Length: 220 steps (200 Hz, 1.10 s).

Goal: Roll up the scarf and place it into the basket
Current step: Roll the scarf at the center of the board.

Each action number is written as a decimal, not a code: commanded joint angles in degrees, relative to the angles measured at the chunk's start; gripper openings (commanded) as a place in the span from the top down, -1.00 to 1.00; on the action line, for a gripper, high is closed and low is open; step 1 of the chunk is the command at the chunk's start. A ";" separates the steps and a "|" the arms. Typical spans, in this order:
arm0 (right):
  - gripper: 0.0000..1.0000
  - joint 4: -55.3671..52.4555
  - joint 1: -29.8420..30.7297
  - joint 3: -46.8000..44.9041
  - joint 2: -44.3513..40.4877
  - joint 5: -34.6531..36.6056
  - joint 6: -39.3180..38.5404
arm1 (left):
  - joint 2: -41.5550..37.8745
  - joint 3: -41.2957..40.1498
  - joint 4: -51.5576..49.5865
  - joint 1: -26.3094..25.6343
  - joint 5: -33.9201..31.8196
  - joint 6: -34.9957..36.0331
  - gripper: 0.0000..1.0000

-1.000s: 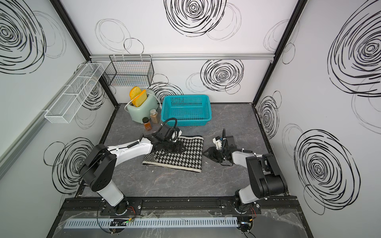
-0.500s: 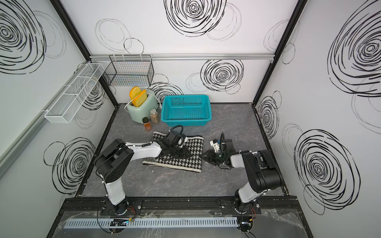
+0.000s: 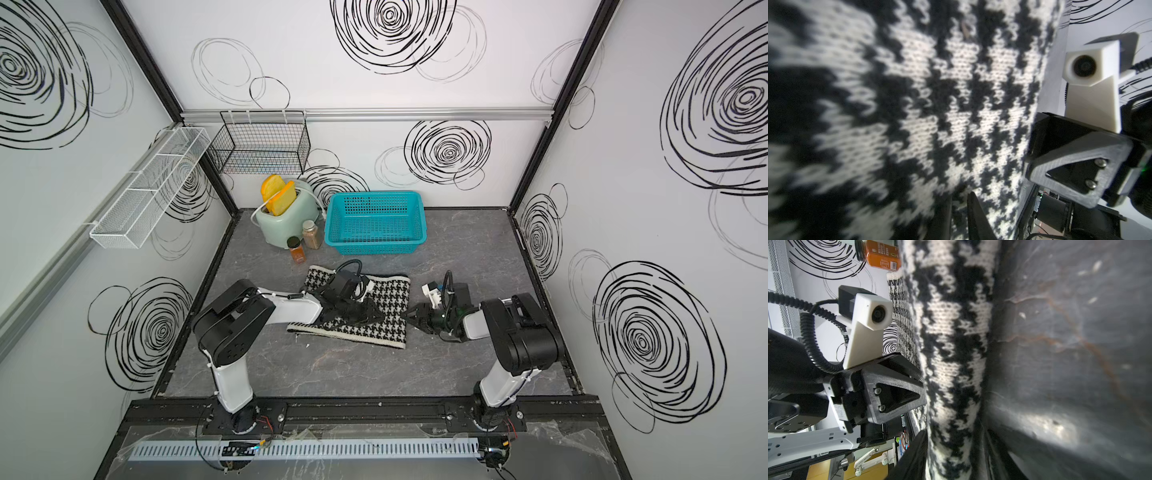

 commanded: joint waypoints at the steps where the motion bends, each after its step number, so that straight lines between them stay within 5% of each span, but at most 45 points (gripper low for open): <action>1: 0.09 2.40 0.39 0.01 2.38 0.11 1.55 | 1.15 -2.63 0.75 0.49 1.63 -3.63 0.62; 59: 0.20 6.78 1.93 0.69 5.77 0.43 4.37 | 1.42 -3.76 1.79 0.51 3.16 -4.49 0.62; 77: 0.37 6.74 2.67 1.29 6.40 1.15 4.60 | 1.29 -3.85 2.01 0.47 3.28 -4.77 0.62; 110: 1.00 6.89 2.81 1.44 5.26 1.01 6.05 | 1.07 -3.37 1.51 -0.09 3.18 -4.62 0.61; 136: 1.00 2.91 1.83 1.81 -0.75 1.75 5.75 | 1.24 -2.85 2.51 -1.15 3.30 -5.50 0.60; 180: 1.00 -17.55 -3.92 7.88 -10.82 3.37 -3.95 | 1.67 1.02 4.73 -5.29 3.52 -7.59 0.57; 220: 1.00 -39.26 -5.39 17.28 -8.79 8.37 -17.73 | -0.34 3.96 1.06 -0.97 3.83 -3.41 0.51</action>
